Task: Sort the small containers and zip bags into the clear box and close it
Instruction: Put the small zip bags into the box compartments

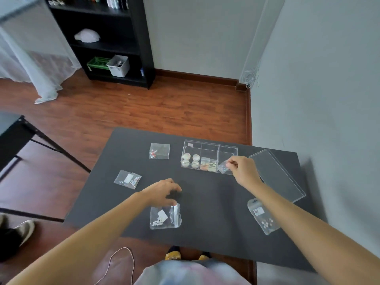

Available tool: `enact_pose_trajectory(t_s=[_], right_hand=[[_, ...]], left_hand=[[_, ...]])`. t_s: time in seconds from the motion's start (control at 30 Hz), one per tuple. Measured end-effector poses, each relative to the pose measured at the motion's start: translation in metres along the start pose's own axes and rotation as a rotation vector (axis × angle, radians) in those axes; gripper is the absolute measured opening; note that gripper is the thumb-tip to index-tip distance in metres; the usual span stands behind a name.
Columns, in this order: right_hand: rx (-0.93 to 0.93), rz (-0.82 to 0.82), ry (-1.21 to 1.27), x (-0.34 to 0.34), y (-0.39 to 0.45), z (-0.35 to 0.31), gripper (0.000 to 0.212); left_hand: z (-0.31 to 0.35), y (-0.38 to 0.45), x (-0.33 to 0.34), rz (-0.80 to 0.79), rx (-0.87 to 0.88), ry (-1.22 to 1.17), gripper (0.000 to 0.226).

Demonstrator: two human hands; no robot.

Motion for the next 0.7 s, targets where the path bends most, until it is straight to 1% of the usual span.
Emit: enact_pose_trajectory(t_s=[0.07, 0.13, 0.17, 0.27, 0.4, 0.57, 0.7], right_hand=[[-0.015, 0.019, 0.010, 0.000, 0.015, -0.011, 0.012], [-0.027, 0.036, -0.008, 0.002, 0.027, -0.020, 0.011], [-0.031, 0.042, -0.026, 0.003, 0.032, -0.023, 0.010], [-0.051, 0.024, -0.077, 0.013, 0.043, -0.030, 0.010], [-0.068, -0.041, -0.147, 0.031, 0.054, -0.031, 0.013], [-0.079, -0.069, -0.259, 0.045, 0.058, -0.025, 0.014], [-0.085, -0.088, -0.301, 0.054, 0.060, -0.021, 0.013]], left_hand=[[-0.008, -0.010, 0.022, -0.071, -0.017, -0.033, 0.064], [-0.011, -0.017, 0.036, -0.068, -0.012, -0.031, 0.075], [-0.011, -0.019, 0.040, -0.047, -0.004, -0.015, 0.077], [-0.006, -0.024, 0.045, 0.001, 0.032, 0.060, 0.072], [0.003, -0.026, 0.047, 0.044, 0.053, 0.103, 0.066], [0.012, -0.027, 0.049, 0.044, 0.094, 0.162, 0.053], [0.012, -0.025, 0.047, 0.036, 0.083, 0.125, 0.047]])
Point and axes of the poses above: each hand's wrist, its own y-axis towards the middle knuckle, its own x-axis out of the palm, z = x × y, the point moved 10 cm from there along y, towards the middle knuckle, and after that the axes turned 2 degrees about z, right-handed, at the moved point
